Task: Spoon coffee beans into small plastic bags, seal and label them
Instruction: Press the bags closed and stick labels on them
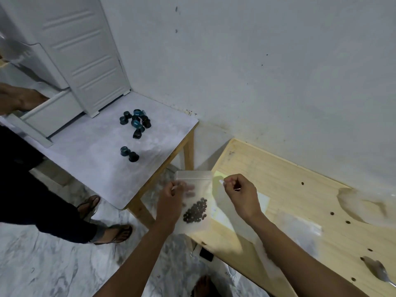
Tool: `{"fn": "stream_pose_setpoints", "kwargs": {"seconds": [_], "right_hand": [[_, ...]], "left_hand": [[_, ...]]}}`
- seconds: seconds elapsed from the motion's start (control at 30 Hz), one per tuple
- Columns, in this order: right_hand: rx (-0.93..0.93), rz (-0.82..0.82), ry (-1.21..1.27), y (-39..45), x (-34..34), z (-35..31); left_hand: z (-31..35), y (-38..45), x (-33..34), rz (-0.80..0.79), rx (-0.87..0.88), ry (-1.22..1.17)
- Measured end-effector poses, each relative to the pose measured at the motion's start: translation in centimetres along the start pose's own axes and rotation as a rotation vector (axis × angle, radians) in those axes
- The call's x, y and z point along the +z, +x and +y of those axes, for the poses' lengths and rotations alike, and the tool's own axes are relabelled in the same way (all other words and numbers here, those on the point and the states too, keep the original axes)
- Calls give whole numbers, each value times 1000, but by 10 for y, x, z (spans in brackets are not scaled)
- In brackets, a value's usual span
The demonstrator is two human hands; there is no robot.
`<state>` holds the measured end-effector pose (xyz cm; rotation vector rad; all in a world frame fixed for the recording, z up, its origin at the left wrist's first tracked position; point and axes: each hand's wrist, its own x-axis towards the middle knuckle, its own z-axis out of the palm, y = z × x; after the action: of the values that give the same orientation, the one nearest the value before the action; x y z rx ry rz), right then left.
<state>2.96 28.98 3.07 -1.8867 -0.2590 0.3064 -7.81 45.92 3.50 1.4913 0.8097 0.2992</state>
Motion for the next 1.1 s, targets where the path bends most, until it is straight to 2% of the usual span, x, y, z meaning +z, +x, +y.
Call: {"fn": "stream_pose_setpoints", "kwargs": {"seconds": [0.07, 0.27, 0.47, 0.9, 1.1], "right_hand": [[-23, 66, 64, -4, -15, -13], [-55, 38, 76, -18, -44, -34], [-54, 120, 44, -27, -63, -36], [-64, 231, -20, -35, -84, -36], [-103, 237, -38, -38, -87, -37]], "left_hand": [[9, 1, 17, -37, 25, -5], [25, -2, 70, -97, 60, 24], [43, -15, 107, -175, 159, 47], [50, -28, 129, -280, 209, 13], [50, -30, 125, -410, 224, 5]]}}
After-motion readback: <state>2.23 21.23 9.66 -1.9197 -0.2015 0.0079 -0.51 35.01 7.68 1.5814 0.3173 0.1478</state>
